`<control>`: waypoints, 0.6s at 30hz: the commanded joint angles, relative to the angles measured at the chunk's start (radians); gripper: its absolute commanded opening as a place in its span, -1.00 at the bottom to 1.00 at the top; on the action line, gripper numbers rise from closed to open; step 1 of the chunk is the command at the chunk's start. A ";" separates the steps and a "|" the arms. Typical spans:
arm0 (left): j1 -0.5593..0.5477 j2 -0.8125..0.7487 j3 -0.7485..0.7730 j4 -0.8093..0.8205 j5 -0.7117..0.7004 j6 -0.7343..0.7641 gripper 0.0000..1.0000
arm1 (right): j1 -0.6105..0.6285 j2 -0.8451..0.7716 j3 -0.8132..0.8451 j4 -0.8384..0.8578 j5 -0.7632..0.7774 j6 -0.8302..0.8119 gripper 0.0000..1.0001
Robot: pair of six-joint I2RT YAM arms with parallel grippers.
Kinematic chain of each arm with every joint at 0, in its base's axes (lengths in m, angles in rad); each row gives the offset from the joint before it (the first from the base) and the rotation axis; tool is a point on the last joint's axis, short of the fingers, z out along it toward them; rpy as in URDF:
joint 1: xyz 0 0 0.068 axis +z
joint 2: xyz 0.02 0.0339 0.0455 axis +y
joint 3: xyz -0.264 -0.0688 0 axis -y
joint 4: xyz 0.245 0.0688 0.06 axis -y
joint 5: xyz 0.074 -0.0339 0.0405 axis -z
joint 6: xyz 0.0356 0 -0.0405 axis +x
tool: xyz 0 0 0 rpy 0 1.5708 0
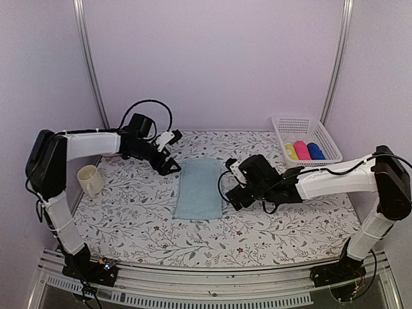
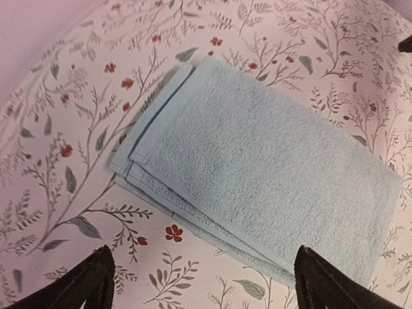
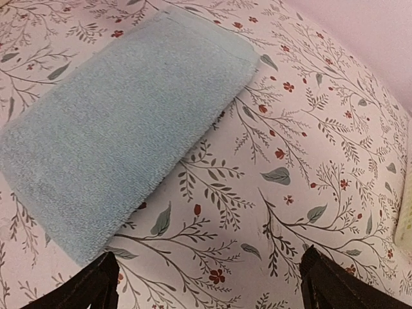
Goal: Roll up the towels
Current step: Flatten out the towel at the center of the board.
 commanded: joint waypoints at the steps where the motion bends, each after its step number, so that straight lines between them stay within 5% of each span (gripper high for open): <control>1: 0.004 -0.294 -0.260 0.182 0.057 0.314 0.95 | -0.002 -0.100 -0.054 0.125 -0.220 -0.155 0.98; 8: -0.043 -0.597 -0.695 0.308 0.093 0.726 0.95 | 0.003 -0.135 -0.093 0.145 -0.249 -0.159 0.98; 18: -0.251 -0.654 -0.955 0.594 -0.102 0.870 0.62 | 0.003 -0.176 -0.130 0.136 -0.255 -0.095 0.98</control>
